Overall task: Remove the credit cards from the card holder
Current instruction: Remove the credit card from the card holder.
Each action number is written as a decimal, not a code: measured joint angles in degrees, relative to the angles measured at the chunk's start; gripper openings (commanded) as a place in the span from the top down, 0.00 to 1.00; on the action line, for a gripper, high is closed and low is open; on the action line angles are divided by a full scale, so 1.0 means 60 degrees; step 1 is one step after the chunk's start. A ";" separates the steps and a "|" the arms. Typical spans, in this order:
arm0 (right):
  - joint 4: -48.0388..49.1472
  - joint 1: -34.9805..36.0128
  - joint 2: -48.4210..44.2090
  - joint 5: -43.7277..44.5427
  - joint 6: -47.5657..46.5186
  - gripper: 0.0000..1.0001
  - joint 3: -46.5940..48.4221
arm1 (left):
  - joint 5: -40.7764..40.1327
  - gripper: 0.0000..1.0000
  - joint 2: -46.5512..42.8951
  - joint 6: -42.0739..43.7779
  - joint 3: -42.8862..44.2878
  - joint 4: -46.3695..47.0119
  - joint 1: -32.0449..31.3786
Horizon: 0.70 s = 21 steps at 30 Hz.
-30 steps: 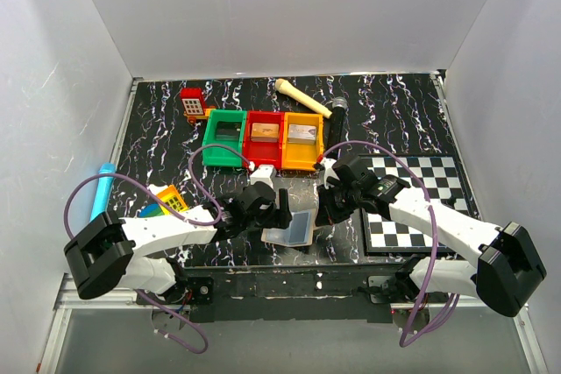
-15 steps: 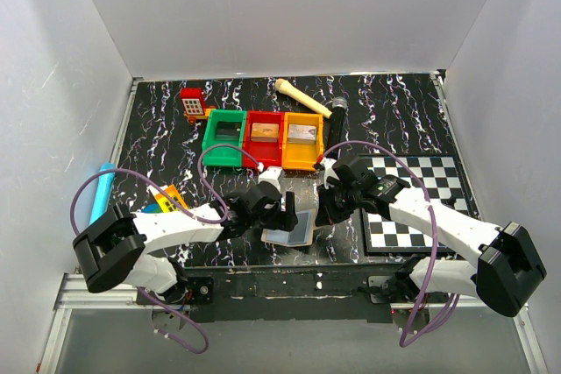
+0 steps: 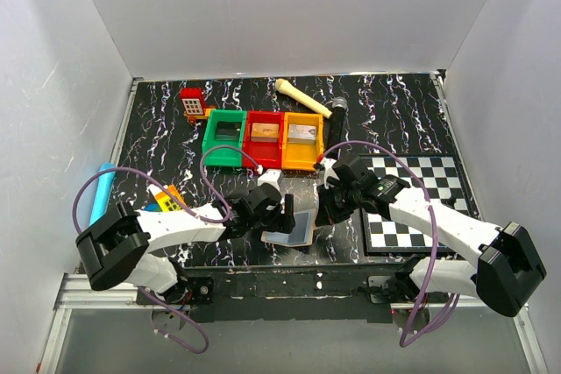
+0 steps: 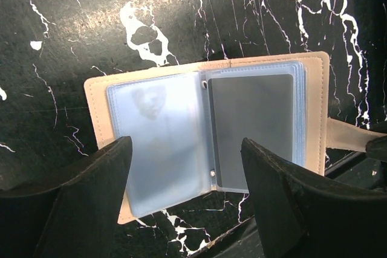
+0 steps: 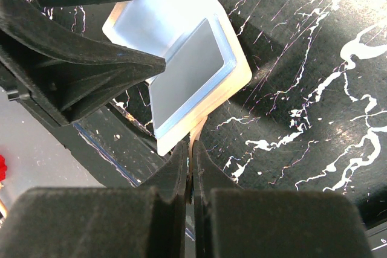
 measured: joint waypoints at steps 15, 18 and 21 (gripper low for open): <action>0.0000 0.0000 0.0000 -0.0007 -0.0007 0.99 -0.0004 | -0.0328 0.26 -0.0346 -0.0331 0.0080 -0.0295 -0.0044; 0.0004 0.0000 0.0000 -0.0007 -0.0004 0.99 -0.0007 | -0.0382 0.27 -0.0397 -0.0393 0.0080 -0.0328 -0.0044; 0.0000 0.0000 0.0000 -0.0007 -0.0004 0.99 -0.0007 | -0.0375 0.27 -0.0342 -0.0397 0.0080 -0.0357 -0.0044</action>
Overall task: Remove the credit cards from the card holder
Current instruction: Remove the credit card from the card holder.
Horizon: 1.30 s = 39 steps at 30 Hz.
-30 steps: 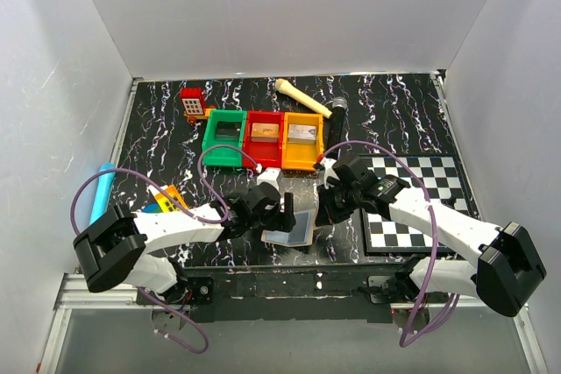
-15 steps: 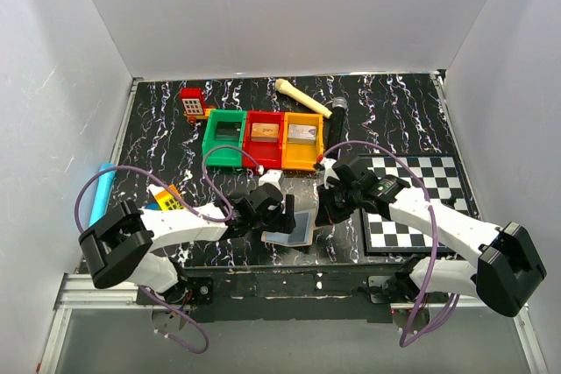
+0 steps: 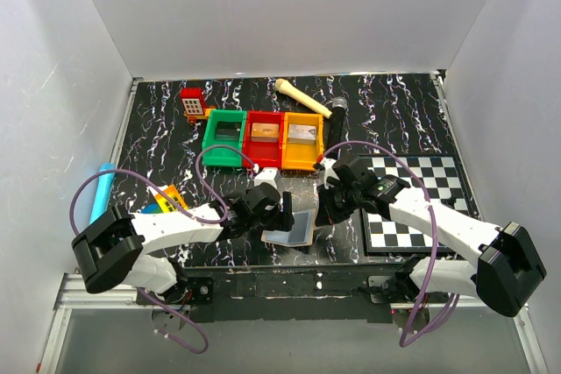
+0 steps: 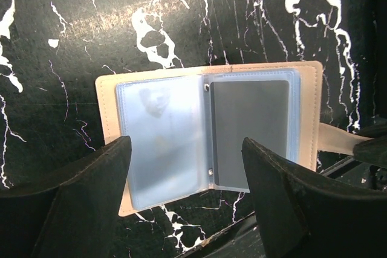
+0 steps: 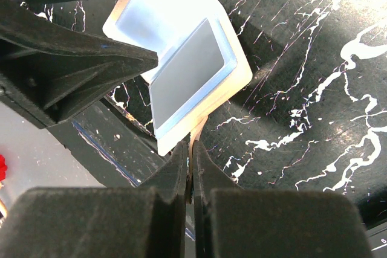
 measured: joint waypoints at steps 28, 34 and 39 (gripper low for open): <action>0.0310 0.0000 -0.0004 -0.0168 0.0026 0.99 -0.0339 | -0.0051 0.27 -0.0157 -0.0310 -0.0306 -0.0149 0.0000; 0.0353 0.0000 -0.0004 -0.0215 0.0026 0.99 -0.0339 | -0.0149 0.27 -0.0186 -0.0404 -0.0328 -0.0153 0.0000; 0.0397 0.0000 -0.0004 -0.0219 0.0022 0.99 -0.0339 | -0.0171 0.27 -0.0350 -0.0499 -0.0444 -0.0157 0.0000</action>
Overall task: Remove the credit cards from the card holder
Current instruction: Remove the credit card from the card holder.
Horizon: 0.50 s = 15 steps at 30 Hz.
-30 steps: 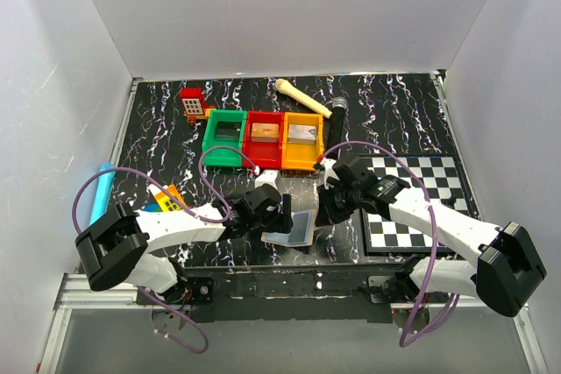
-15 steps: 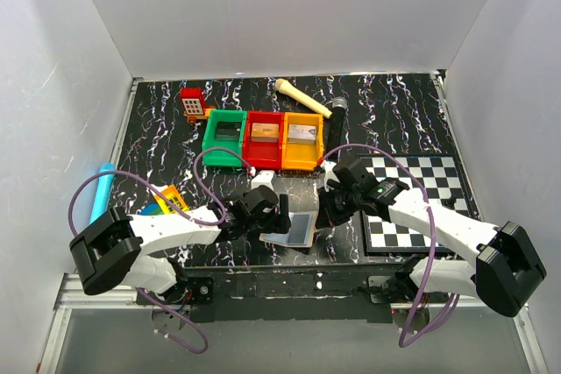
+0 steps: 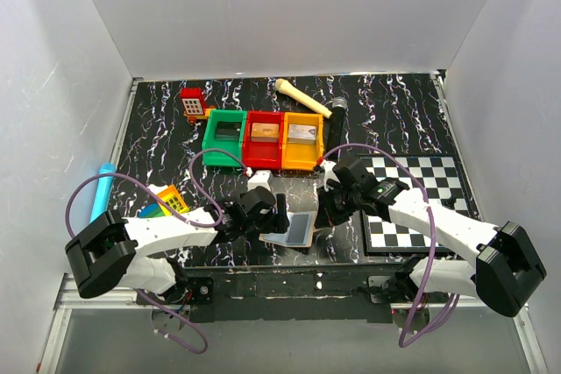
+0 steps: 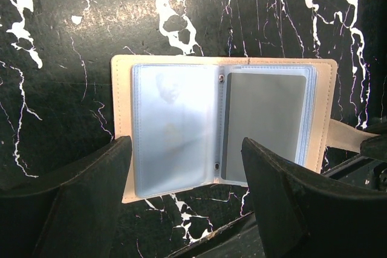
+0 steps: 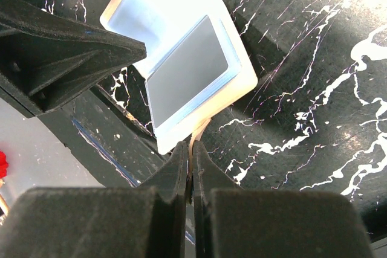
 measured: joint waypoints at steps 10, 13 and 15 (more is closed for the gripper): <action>0.0080 0.0000 -0.0066 0.0011 0.0000 0.99 -0.0029 | -0.0066 0.26 -0.0026 -0.0109 -0.0033 -0.0036 0.0000; 0.0124 0.0000 -0.0168 0.0011 0.0004 0.99 -0.0120 | -0.0076 0.25 -0.0026 -0.0197 -0.0036 -0.0051 0.0000; 0.0124 0.0000 -0.0175 0.0011 0.0004 0.99 -0.0153 | -0.0091 0.25 -0.0026 -0.0248 -0.0040 -0.0062 0.0000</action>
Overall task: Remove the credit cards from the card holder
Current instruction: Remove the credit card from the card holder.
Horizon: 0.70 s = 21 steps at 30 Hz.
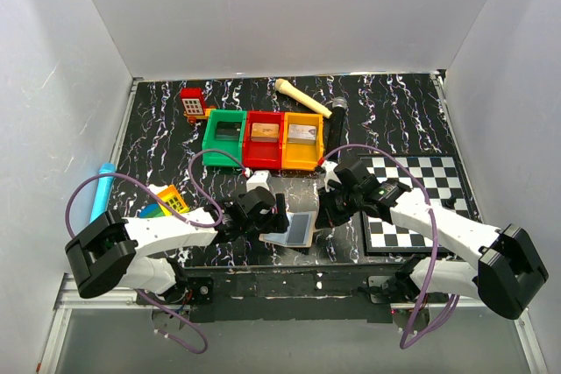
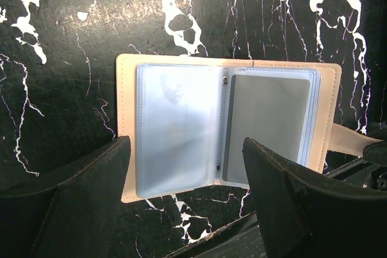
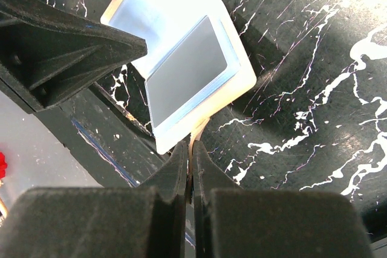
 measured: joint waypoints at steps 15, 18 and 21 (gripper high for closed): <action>0.0000 0.0000 0.0004 0.0004 0.0000 0.99 0.0000 | 0.0109 0.27 0.0616 0.0062 0.0175 -0.0138 0.0000; 0.0000 0.0000 0.0004 0.0004 0.0004 0.99 -0.0004 | 0.0178 0.28 0.0641 0.0113 0.0186 -0.0087 0.0000; 0.0000 0.0000 0.0004 0.0000 0.0004 0.99 -0.0007 | 0.0182 0.27 0.0634 0.0113 0.0186 -0.0051 0.0000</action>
